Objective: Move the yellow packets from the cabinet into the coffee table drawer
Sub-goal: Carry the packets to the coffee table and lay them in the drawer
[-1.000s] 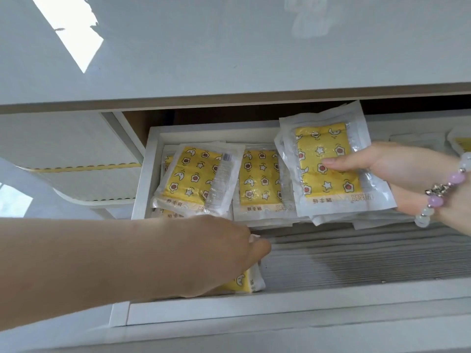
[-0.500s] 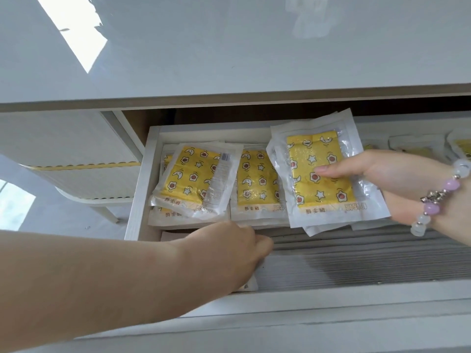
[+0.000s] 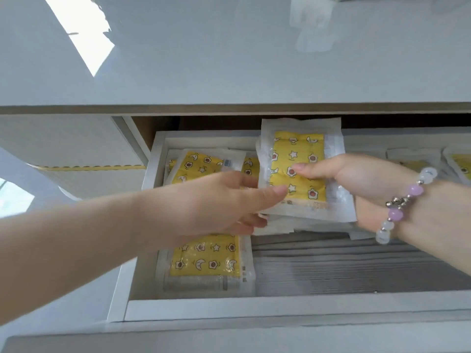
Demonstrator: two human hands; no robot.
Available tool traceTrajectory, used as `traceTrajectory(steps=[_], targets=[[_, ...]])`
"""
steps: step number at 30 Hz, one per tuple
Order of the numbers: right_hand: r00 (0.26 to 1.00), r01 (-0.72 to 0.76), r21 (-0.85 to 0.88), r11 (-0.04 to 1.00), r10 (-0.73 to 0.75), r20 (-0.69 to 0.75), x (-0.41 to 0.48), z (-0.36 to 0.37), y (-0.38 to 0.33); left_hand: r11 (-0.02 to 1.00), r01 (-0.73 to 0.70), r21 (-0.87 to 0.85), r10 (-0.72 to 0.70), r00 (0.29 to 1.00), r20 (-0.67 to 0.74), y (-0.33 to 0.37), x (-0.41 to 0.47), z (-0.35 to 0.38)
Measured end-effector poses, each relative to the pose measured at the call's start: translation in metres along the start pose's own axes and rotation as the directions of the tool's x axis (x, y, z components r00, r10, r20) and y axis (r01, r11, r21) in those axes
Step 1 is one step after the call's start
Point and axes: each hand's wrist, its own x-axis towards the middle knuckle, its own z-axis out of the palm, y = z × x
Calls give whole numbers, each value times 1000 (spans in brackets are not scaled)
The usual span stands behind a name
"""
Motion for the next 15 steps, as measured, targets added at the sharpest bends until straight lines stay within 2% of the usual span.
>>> traceTrajectory(steps=[3,6,9,12,15], targets=[[998,-7,91,996,13,-68,1,16,4,983,20,-184,-38,995,-90,0,4,11],[998,36,214,976,-26,-49,0,20,4,983,-51,-176,15,979,-202,-3,7,9],[986,7,331,944,-62,156,-8,10,-4,988,-77,-133,54,985,-165,-7,4,-3],[938,-20,406,913,-124,324,-16,-8,-11,997,-60,-45,57,995,-77,-4,-1,-17],[904,-7,360,933,-148,402,-17,-17,-9,994,-87,62,89,995,-43,-2,-3,-28]])
